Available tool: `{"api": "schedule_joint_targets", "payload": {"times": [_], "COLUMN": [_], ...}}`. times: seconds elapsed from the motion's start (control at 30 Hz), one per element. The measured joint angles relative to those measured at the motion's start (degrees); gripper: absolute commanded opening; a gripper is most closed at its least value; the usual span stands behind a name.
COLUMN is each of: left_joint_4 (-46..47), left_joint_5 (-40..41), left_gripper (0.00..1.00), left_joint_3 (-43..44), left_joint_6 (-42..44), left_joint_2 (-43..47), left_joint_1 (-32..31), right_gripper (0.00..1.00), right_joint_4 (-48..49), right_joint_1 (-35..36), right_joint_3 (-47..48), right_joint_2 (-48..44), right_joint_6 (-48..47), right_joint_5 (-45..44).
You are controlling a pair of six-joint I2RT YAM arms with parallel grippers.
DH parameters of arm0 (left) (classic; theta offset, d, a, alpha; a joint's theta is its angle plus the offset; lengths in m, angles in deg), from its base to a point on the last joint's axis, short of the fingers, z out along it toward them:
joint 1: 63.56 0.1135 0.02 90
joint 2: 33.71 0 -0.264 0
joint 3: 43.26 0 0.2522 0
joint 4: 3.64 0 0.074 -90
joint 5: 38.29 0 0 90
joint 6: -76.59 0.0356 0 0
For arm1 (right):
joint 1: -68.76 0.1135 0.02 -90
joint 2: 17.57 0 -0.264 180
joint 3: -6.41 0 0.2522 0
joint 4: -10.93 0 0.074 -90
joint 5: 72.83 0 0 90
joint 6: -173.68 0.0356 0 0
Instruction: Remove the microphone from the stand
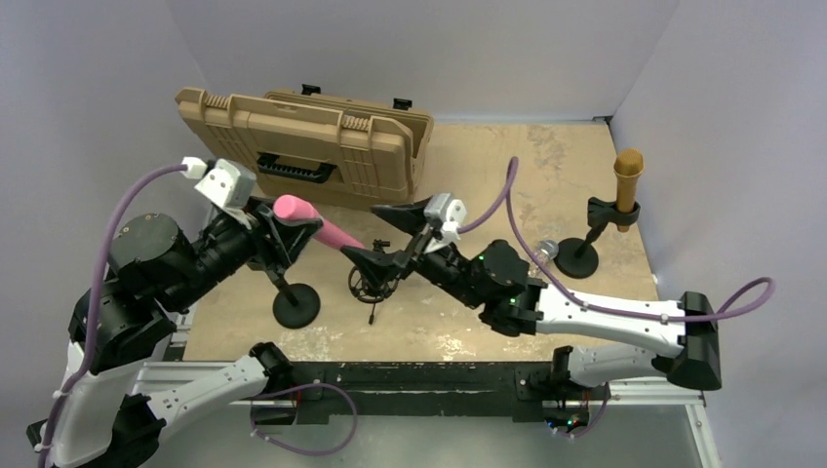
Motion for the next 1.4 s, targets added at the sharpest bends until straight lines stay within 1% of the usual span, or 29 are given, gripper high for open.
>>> {"api": "schedule_joint_targets", "payload": {"times": [0.13,0.23,0.33,0.47,0.67,0.87,0.9,0.97,1.0,1.1,1.13,1.17,1.2,1.23,1.27,1.3,1.33,1.4], "left_joint_4": [0.63,2.40,3.23,4.46,5.73,6.95,7.06,7.23,7.34,7.69,7.80,7.82,7.93,8.13,8.31,8.48,8.61,8.85], "left_joint_5": [-11.82,-19.28,-23.71,-27.82,-31.87,-35.01,-35.26,-35.52,-35.71,-36.17,-36.30,-36.37,-36.46,-36.57,-36.59,-36.26,-35.39,-33.24], "left_gripper": [0.00,0.00,0.00,0.00,0.00,0.00,0.00,0.00,0.00,0.00,0.06,0.23,0.49,0.71,0.87,0.97,1.00,1.00], "left_joint_3": [-0.28,-0.74,-0.94,-1.27,-1.38,-1.38,-1.38,-1.38,-1.38,-1.38,-1.38,-1.36,-1.36,-1.36,-1.36,-1.36,-1.36,-1.36], "left_joint_6": [-0.13,-0.79,-1.66,-2.91,-4.22,-4.94,-5.07,-5.16,-5.16,-5.22,-5.22,-5.44,-5.62,-5.75,-6.03,-5.86,-5.92,-5.38], "left_joint_2": [-1.73,-3.58,-5.44,-7.48,-9.35,-10.99,-11.37,-11.87,-12.04,-12.35,-12.52,-12.72,-13.00,-13.35,-13.79,-14.14,-14.21,-13.73], "left_joint_1": [0.00,0.00,0.00,0.00,0.04,0.02,0.00,0.00,0.02,0.00,0.02,0.00,-0.07,-0.11,-0.33,-0.46,-0.39,-0.26], "right_gripper": [0.81,0.80,0.77,0.72,0.62,0.61,0.58,0.48,0.40,0.14,0.08,0.03,0.00,0.00,0.00,0.00,0.00,0.00], "right_joint_4": [1.44,3.30,4.83,5.86,6.34,5.86,5.33,4.66,4.48,3.93,3.91,3.72,3.54,3.52,3.50,3.52,3.21,2.29], "right_joint_1": [0.00,-0.02,0.00,0.00,-0.22,-0.02,0.00,0.00,0.00,-0.02,0.00,0.02,0.13,0.26,0.39,0.42,0.42,0.31], "right_joint_3": [-6.14,-7.78,-8.52,-9.90,-11.45,-13.49,-13.64,-13.70,-13.70,-13.84,-13.99,-14.27,-14.69,-15.19,-15.63,-16.26,-17.09,-17.75], "right_joint_2": [-6.64,-9.49,-10.54,-10.49,-10.51,-10.69,-10.69,-10.69,-10.69,-10.91,-11.08,-11.50,-12.04,-12.59,-13.09,-13.70,-14.71,-16.06], "right_joint_6": [0.24,0.37,0.59,1.18,2.27,4.33,4.61,4.96,5.18,6.14,6.32,6.91,7.63,7.93,8.11,8.41,9.25,10.73], "right_joint_5": [2.21,5.44,9.70,13.81,13.07,10.56,9.94,8.81,8.39,6.45,5.95,5.03,4.31,3.58,2.97,2.19,0.09,-3.56]}}
